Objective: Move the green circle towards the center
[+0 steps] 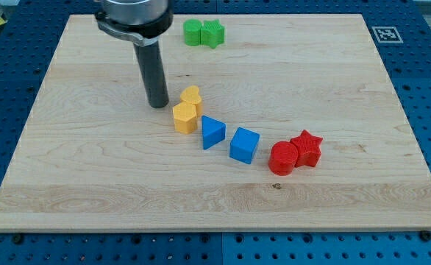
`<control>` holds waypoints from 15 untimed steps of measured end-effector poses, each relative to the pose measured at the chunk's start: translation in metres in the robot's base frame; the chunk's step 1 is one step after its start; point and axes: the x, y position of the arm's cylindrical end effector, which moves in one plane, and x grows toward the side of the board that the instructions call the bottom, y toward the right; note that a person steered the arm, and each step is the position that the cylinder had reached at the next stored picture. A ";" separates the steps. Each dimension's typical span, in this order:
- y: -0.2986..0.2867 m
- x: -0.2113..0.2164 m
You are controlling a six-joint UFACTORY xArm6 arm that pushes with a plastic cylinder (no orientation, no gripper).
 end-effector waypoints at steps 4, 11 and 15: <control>-0.009 -0.017; 0.074 -0.138; 0.120 -0.124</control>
